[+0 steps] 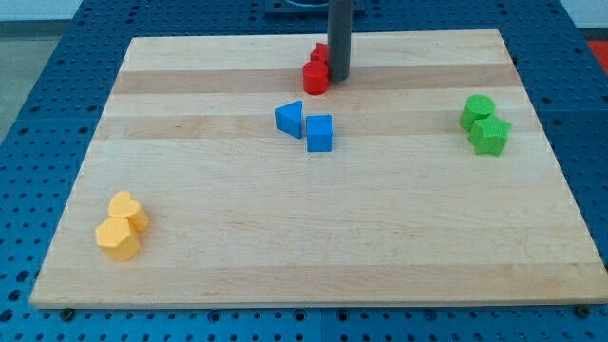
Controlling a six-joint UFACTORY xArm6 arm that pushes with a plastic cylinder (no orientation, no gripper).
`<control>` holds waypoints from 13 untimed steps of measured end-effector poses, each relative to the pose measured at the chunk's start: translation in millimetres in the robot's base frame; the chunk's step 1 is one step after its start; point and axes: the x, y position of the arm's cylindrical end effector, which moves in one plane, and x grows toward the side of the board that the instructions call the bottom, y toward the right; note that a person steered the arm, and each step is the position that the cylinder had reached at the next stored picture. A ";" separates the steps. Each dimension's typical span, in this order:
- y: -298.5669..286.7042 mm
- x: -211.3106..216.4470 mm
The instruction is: Separate the red blocks
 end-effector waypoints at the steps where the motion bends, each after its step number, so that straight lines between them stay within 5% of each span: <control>1: -13.4 1.4; 9: -152.4 63.9; 13: -137.2 88.0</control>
